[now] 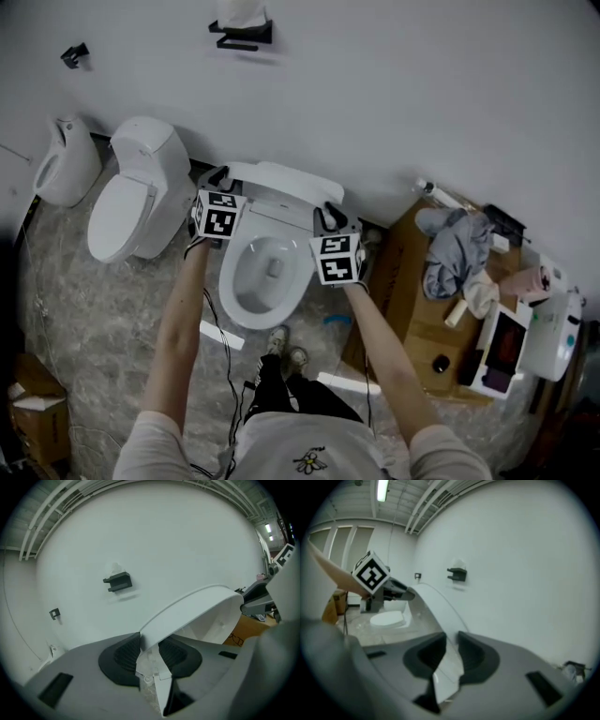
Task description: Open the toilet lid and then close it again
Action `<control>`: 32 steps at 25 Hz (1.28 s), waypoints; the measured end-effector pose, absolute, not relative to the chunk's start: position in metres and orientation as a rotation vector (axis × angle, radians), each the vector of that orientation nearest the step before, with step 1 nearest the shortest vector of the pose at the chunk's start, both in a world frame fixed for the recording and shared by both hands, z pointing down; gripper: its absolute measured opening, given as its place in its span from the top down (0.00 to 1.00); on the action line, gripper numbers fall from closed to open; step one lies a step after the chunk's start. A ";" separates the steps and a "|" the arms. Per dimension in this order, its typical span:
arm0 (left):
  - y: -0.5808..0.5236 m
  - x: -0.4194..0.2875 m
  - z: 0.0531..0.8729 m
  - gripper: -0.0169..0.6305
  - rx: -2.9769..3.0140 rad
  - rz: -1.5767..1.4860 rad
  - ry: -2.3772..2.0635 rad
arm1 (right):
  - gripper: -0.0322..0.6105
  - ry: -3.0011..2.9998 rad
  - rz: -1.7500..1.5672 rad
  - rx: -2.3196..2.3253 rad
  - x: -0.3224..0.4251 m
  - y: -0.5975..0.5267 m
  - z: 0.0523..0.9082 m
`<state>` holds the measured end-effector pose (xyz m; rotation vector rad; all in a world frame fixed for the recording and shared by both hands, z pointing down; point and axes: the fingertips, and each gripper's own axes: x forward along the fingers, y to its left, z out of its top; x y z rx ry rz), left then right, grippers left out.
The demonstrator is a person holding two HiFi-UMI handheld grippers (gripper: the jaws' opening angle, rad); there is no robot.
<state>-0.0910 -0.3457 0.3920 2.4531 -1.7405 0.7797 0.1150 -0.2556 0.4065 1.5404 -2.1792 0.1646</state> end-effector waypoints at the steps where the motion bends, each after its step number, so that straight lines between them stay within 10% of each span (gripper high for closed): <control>1: -0.339 -0.093 0.395 0.76 2.459 0.805 -1.733 | 0.80 -2.180 0.167 1.534 0.113 -0.249 0.410; 32: -0.181 -0.140 0.505 0.68 2.611 1.292 -1.446 | 0.77 -2.019 0.225 1.303 0.062 -0.104 0.518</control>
